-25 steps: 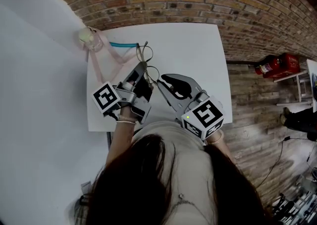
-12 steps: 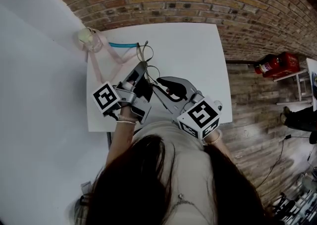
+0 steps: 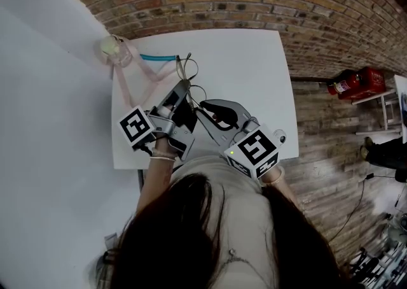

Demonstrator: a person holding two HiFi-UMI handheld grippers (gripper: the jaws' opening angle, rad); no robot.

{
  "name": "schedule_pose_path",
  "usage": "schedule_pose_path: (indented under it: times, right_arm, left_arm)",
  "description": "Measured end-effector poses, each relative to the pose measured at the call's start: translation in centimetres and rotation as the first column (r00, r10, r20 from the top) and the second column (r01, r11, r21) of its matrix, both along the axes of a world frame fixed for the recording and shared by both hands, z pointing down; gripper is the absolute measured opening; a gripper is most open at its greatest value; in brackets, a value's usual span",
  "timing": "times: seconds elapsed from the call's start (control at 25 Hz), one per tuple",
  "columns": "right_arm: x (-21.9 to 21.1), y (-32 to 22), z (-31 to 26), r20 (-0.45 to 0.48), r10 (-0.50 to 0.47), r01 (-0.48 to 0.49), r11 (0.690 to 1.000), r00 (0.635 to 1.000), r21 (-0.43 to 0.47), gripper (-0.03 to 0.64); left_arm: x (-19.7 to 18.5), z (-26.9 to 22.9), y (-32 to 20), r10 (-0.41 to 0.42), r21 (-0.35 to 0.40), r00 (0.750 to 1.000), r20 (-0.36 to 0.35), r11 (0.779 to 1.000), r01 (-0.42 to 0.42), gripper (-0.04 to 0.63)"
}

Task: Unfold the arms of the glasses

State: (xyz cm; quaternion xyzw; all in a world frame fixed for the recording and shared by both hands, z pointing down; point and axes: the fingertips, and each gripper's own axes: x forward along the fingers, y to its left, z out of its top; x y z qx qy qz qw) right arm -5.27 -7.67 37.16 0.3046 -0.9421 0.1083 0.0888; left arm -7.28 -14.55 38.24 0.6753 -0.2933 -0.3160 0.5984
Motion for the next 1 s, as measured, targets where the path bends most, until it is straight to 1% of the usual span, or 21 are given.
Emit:
schedule_pose_path:
  times: [0.08,0.16,0.44,0.76,1.0]
  right_arm:
    - [0.1,0.0,0.1,-0.010,0.010,-0.010,1.000,1.000,0.014,0.035]
    - [0.2,0.0,0.0,-0.011,0.013,-0.012,1.000,1.000,0.021,0.032]
    - [0.6,-0.3,-1.0,0.031,0.026,-0.027,0.999,0.999,0.031,0.032]
    - [1.0,-0.6,-1.9,0.048,0.025,-0.027,0.999,0.999,0.038,0.032]
    - [1.5,-0.8,-3.1,0.080,0.026,-0.031,0.998,0.996,0.054,0.032]
  left_arm:
    - [0.1,0.0,0.0,0.002,0.001,1.000,0.001,1.000,-0.002,0.025]
    - [0.2,0.1,0.0,0.005,0.002,1.000,0.002,1.000,-0.005,0.025]
    - [0.1,0.6,-0.1,0.009,0.003,1.000,0.015,1.000,-0.009,0.025]
    - [0.2,0.7,-0.2,0.015,0.003,0.999,0.038,1.000,-0.015,0.025]
    - [0.5,0.8,-0.1,0.025,0.010,0.998,0.053,1.000,-0.026,0.025]
